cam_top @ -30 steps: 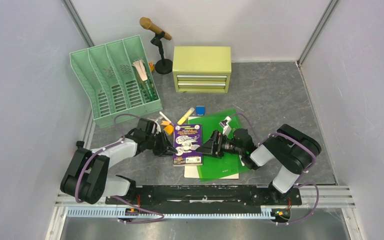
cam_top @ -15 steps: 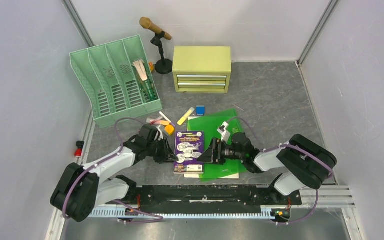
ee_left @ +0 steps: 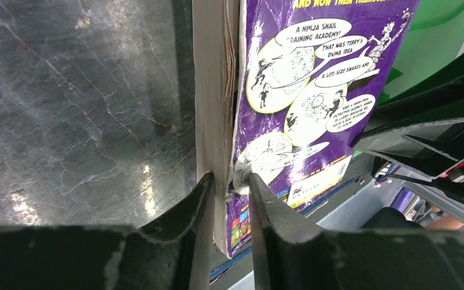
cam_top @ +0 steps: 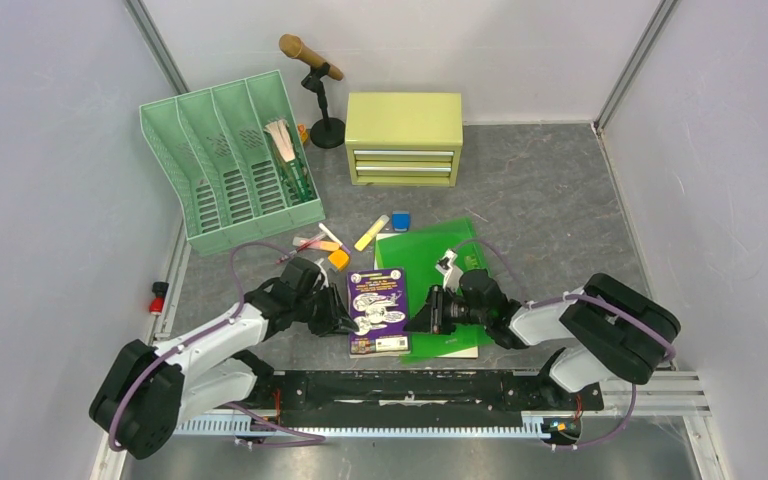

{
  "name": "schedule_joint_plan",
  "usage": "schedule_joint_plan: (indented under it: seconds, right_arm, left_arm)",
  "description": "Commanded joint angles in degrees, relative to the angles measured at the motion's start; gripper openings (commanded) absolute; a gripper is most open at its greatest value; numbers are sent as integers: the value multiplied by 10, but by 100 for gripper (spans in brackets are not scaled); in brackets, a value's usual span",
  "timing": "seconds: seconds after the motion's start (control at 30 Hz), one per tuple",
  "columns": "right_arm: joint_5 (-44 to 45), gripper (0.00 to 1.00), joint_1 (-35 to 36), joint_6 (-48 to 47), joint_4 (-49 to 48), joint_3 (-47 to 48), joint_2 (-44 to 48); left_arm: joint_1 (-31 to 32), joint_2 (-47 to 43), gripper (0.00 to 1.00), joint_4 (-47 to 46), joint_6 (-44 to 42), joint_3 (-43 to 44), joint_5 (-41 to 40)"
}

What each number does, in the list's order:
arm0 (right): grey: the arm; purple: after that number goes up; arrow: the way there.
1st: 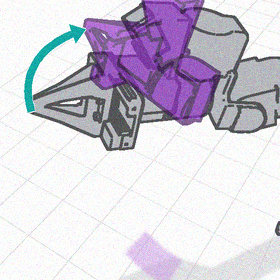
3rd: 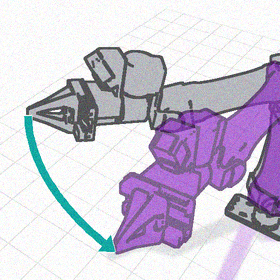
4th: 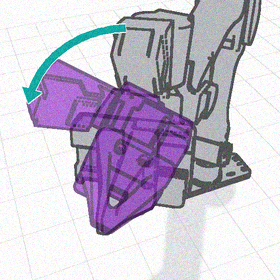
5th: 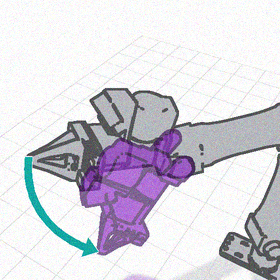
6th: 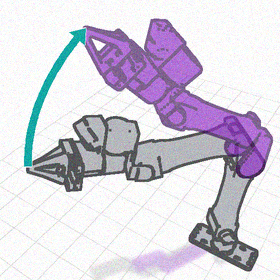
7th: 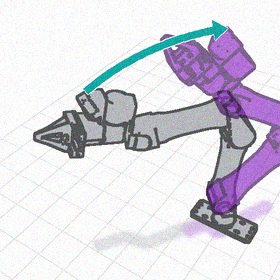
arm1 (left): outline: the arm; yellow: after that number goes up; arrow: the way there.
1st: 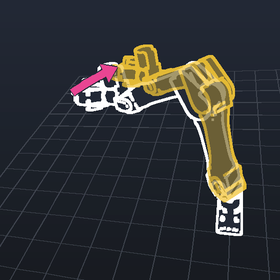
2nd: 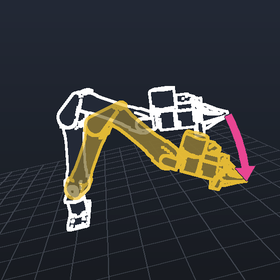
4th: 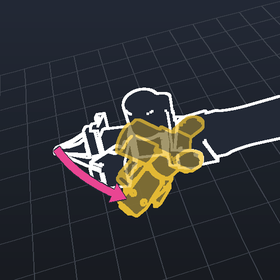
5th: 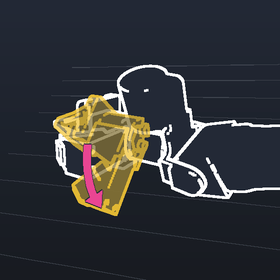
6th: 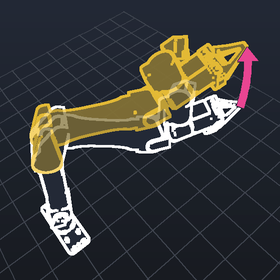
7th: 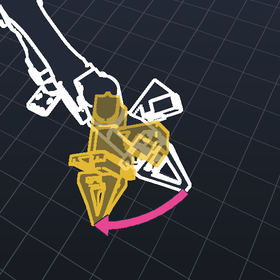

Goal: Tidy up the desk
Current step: Pick up the book from the center of the board.

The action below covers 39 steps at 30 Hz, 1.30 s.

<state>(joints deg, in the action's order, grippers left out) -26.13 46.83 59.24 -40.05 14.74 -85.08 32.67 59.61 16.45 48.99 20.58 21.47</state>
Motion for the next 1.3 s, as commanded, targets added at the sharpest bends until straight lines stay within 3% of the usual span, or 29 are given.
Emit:
schedule_joint_plan:
  seconds: [0.0,0.13,0.3,0.7,0.9,1.23,1.27]
  right_arm:
    - [-19,16,20,-4,-81,9,41]
    - [-9,0,21,-34,-34,4,70]
    - [1,0,20,-58,7,-2,101]
    - [9,0,20,-107,89,-11,169]
    - [8,0,20,-120,128,-17,207]
    - [3,0,20,-191,214,-5,240]
    - [5,6,20,-190,214,-3,235]
  left_arm:
    - [19,-13,33,-55,40,12,55]
    - [19,-26,39,-45,34,18,45]
    - [19,-48,46,-33,36,11,28]
    - [19,-122,85,26,38,7,-35]
    - [19,-132,94,47,34,22,-51]
    - [18,-142,98,131,-8,87,-95]
    - [18,-143,97,132,-7,85,-95]
